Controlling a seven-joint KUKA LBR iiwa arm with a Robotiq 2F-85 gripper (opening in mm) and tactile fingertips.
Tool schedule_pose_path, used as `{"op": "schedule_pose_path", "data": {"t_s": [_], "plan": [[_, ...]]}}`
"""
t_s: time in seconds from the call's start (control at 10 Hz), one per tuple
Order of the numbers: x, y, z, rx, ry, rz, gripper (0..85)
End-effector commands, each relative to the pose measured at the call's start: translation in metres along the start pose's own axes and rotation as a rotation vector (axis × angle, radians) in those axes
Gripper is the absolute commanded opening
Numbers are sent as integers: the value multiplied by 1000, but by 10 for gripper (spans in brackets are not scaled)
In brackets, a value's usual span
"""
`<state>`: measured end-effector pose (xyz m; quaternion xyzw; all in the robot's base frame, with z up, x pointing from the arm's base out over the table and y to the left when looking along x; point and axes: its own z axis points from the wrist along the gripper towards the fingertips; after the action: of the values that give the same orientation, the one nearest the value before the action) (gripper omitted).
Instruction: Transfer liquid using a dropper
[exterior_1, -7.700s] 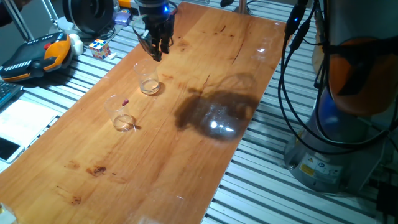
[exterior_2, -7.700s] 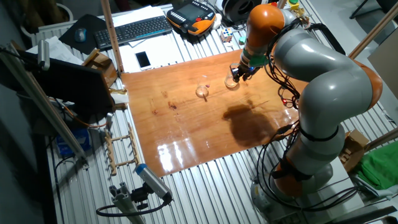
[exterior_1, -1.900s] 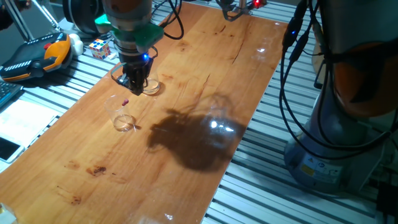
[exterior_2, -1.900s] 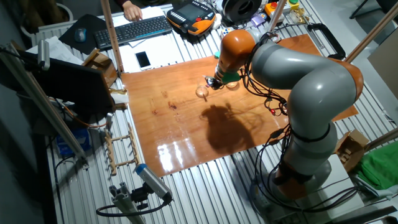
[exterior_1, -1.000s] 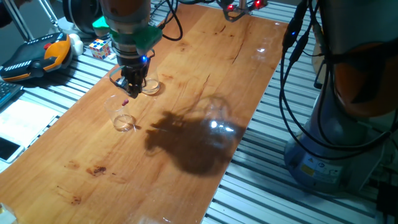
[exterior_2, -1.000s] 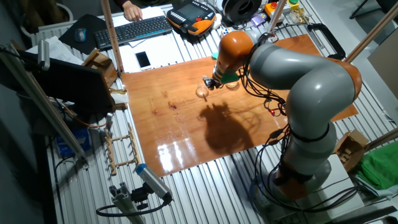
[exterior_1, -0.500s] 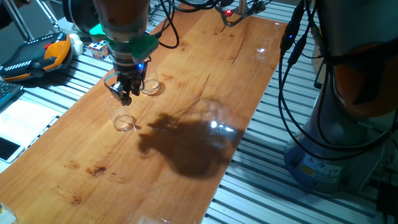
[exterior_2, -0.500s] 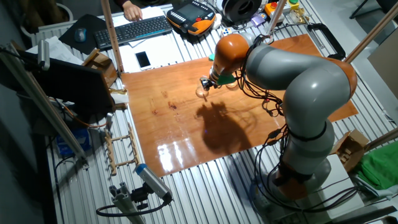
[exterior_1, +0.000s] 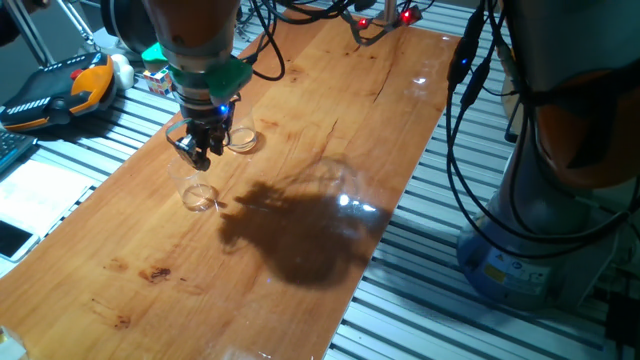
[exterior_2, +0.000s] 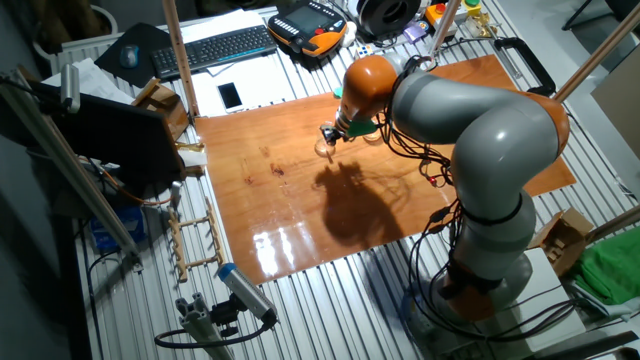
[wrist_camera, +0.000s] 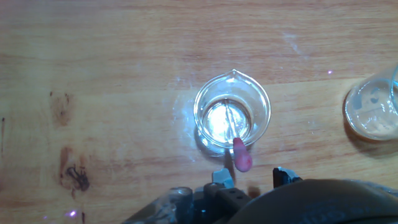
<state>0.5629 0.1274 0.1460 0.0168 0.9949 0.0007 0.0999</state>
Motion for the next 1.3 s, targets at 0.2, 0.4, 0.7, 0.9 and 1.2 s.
{"op": "schedule_pose_path", "data": {"t_s": [0.2,0.4,0.7,0.9,1.2], "plan": [[-4,-13,1,-38,17,-12,403],[-6,-7,2,4,15,-23,407],[-7,-4,6,-11,19,-19,407],[-6,-2,8,-13,14,-17,407],[-5,2,14,-17,11,-19,407]]}}
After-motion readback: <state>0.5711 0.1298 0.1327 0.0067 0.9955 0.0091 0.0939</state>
